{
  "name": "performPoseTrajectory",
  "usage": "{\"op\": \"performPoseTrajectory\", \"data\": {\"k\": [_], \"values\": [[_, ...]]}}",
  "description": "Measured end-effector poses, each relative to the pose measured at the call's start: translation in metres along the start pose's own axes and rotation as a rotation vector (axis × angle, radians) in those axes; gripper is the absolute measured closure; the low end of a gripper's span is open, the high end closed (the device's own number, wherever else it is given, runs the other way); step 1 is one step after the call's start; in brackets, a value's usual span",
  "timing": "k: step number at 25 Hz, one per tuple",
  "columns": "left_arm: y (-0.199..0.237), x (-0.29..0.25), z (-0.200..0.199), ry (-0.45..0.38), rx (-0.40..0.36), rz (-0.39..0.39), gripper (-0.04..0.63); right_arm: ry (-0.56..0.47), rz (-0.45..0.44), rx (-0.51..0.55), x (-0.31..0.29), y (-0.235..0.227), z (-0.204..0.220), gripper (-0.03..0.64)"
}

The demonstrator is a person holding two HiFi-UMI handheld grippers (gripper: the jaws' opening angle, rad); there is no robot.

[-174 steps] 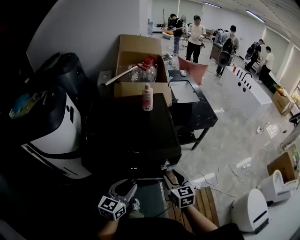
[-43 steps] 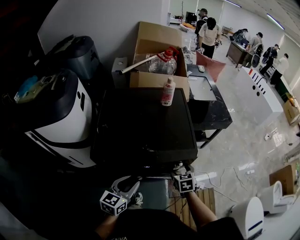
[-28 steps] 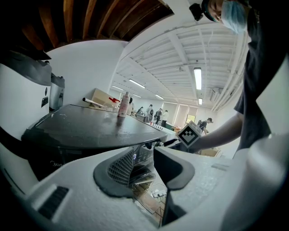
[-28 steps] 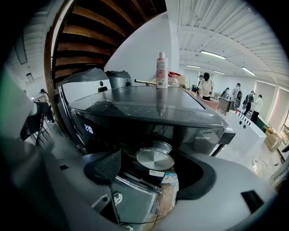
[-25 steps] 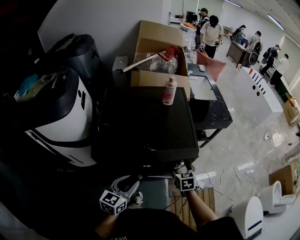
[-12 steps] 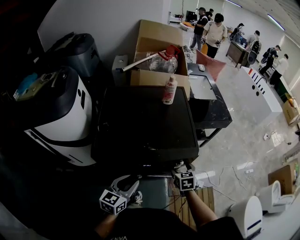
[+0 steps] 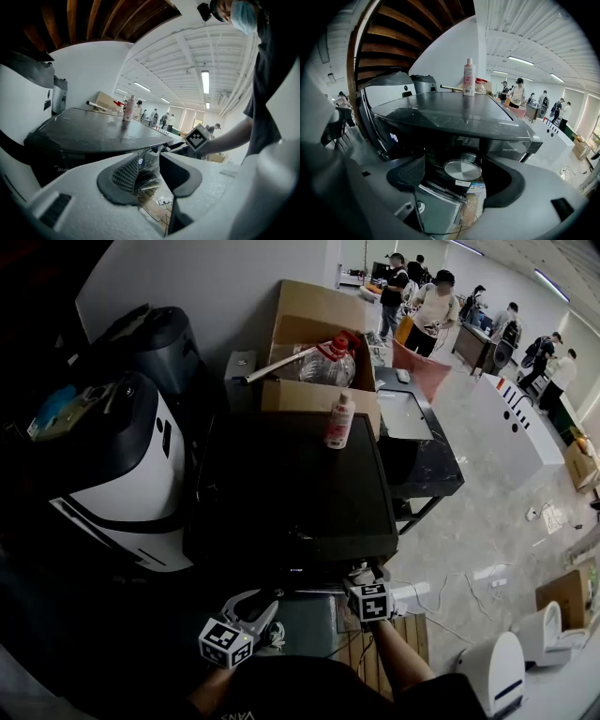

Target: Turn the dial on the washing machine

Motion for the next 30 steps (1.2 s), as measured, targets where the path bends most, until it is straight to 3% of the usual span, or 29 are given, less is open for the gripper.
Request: {"op": "performPoseTrajectory", "data": {"k": [17,30], "values": [[0.0029,0.0037,0.0024,-0.001,0.008,-0.009,0.463,0.014,0.064,0.011,-0.004,0.0032,0.0003,0.249],[0.0034,0.0041,0.0021,0.002,0.008,-0.01,0.463,0.025,0.069,-0.07,-0.0059,0.002,0.0014,0.234]]}}
Point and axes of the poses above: the fingertips, and each gripper's own axes: x backward along the fingers, y to its left, z out of its underside, the point moved 4 cm from there along x, backward along the fingers, and after that the axes turned 9 degrees about -x, right-handed, at the moved point
